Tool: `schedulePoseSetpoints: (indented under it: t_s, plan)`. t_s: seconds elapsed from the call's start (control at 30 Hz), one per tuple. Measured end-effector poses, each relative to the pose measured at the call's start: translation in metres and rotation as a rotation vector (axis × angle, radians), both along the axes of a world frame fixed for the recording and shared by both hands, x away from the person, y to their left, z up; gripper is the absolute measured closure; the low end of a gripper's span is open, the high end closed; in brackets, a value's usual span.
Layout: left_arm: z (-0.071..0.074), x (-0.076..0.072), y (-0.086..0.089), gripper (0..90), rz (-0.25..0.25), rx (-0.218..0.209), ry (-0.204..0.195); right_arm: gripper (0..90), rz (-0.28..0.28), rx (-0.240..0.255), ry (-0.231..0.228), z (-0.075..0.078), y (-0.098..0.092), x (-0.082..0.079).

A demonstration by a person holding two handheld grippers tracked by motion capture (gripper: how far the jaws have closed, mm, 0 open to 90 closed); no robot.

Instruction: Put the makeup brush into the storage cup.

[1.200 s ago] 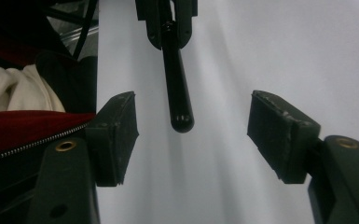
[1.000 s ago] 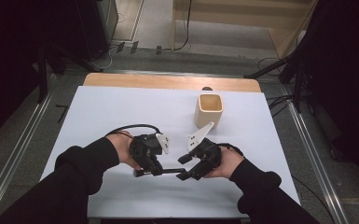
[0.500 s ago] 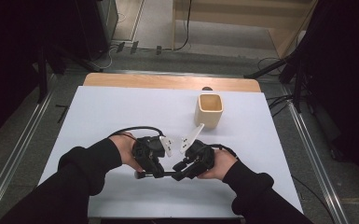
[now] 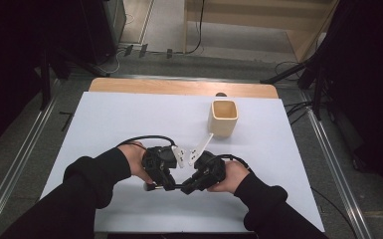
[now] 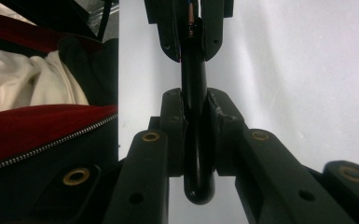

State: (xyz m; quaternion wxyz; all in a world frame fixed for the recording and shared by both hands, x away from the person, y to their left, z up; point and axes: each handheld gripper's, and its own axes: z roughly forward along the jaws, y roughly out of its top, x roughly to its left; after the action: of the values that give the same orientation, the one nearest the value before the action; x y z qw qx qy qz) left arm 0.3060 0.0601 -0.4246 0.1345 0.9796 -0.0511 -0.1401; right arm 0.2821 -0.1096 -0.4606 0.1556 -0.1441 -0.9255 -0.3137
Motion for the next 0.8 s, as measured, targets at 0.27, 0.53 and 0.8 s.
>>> schedulePoseSetpoints:
  t_s: [0.27, 0.53, 0.8]
  plan:
    - [-0.001, 0.004, -0.001, 62.7, 0.028, 0.021, 0.079, 79.5, 0.001, 0.012, 0.005, 0.001, -0.001, -0.002]
    - [0.001, 0.012, 0.007, 44.3, 0.111, -0.040, 0.084, 79.5, -0.029, 0.034, -0.002, 0.001, -0.010, 0.001]
    - [0.003, 0.016, 0.018, 38.4, 0.159, -0.099, 0.070, 79.5, -0.071, 0.033, 0.001, -0.005, -0.026, -0.002]
